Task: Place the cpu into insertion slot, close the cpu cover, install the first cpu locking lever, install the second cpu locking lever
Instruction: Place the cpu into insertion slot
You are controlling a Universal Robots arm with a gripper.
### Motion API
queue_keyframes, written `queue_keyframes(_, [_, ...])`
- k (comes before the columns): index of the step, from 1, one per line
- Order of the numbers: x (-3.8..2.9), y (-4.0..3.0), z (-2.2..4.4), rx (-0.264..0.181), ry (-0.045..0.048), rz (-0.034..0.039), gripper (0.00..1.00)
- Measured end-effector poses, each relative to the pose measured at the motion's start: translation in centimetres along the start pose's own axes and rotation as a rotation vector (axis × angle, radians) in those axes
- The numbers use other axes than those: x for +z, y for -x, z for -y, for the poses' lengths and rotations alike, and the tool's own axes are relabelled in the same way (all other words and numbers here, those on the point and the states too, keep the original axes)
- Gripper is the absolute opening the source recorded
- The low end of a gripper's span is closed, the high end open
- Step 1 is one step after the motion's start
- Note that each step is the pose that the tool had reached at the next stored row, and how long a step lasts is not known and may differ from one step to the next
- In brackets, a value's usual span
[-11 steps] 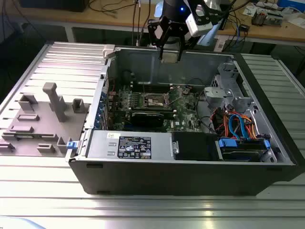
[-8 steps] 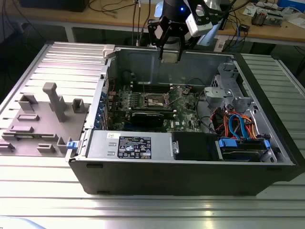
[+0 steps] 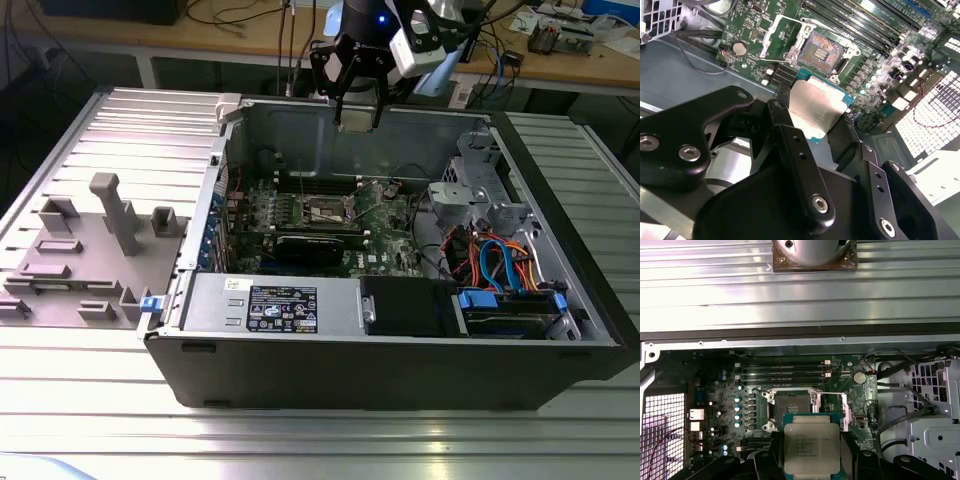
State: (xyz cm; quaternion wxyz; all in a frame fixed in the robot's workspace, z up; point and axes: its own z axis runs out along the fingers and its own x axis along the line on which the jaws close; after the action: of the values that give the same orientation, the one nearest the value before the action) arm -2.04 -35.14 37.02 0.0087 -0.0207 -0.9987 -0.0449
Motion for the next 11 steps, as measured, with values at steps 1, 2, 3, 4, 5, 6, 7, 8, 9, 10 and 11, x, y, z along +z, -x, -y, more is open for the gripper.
queue_keyframes(1, [0.00, 0.00, 0.00, 0.005, 0.0001, 0.0005, 0.54])
queue_keyframes(2, [0.00, -0.01, 0.00, 0.007, 0.0001, 0.0006, 0.54])
queue_keyframes(3, [0.00, -0.01, 0.00, 0.007, 0.0001, 0.0006, 0.54])
queue_keyframes(4, [0.00, -0.01, 0.00, 0.007, 0.0002, 0.0006, 0.54])
queue_keyframes(5, [0.00, -0.01, 0.00, 0.007, 0.0001, 0.0006, 0.54])
queue_keyframes(6, [0.00, -0.01, 0.00, 0.007, 0.0001, 0.0006, 0.54])
queue_keyframes(7, [0.00, -0.01, 0.00, 0.007, 0.0001, 0.0006, 0.54])
queue_keyframes(8, [0.00, -0.01, 0.00, 0.007, 0.0002, 0.0006, 0.54])
queue_keyframes(9, [0.00, -0.01, 0.00, 0.007, 0.0001, 0.0006, 0.54])
queue_keyframes(10, [0.00, -0.01, 0.00, 0.007, 0.0002, 0.0006, 0.54])
queue_keyframes(11, [0.00, -0.01, 0.00, 0.007, 0.0001, 0.0006, 0.54])
